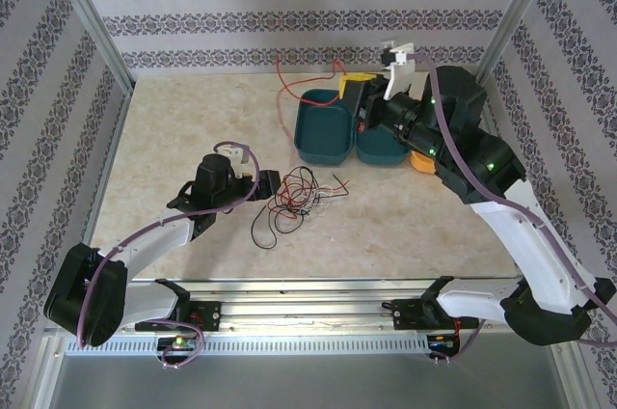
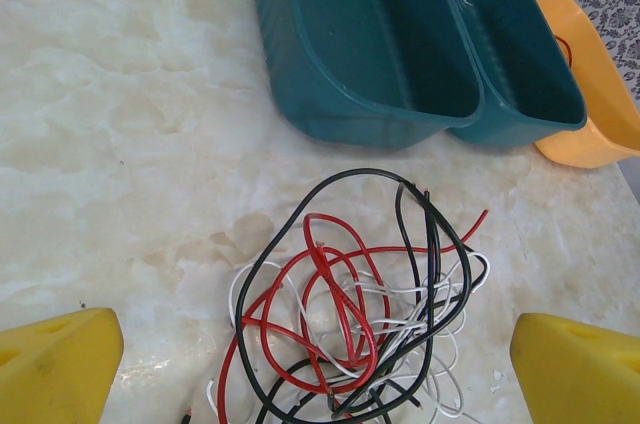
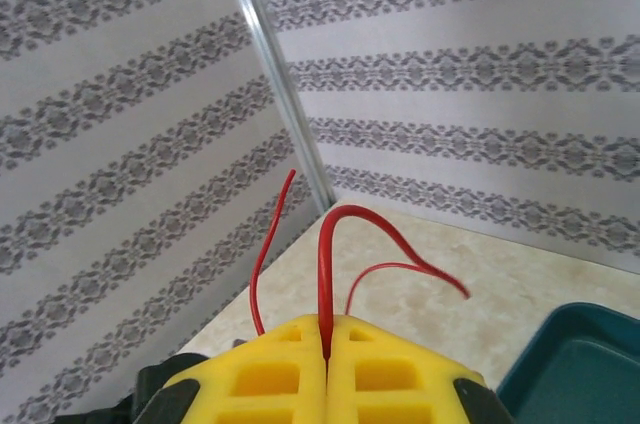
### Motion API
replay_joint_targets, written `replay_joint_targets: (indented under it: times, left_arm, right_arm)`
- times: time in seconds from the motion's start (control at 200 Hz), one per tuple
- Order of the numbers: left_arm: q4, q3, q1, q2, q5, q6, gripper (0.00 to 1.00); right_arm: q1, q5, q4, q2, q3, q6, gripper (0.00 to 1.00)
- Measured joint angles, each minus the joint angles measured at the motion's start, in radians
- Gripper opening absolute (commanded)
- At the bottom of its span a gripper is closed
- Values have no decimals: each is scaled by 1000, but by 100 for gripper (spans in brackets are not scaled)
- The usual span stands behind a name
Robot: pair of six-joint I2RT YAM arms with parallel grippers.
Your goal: Untangle the cables
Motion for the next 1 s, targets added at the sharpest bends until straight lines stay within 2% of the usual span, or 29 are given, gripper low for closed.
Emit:
replay_joint_targets:
  times: [0.535, 0.785, 0.999]
  left_arm:
    - [0, -17, 0, -15, -17, 0, 99]
    - [-1, -19, 0, -42, -34, 1, 99]
    - [-9, -34, 0, -54, -49, 2, 99]
  right_arm:
    - [-453, 95, -40, -98, -97, 22, 0]
    - [-578, 168, -40, -100, -143, -7, 0]
    - [-658, 188, -29, -33, -152, -27, 0]
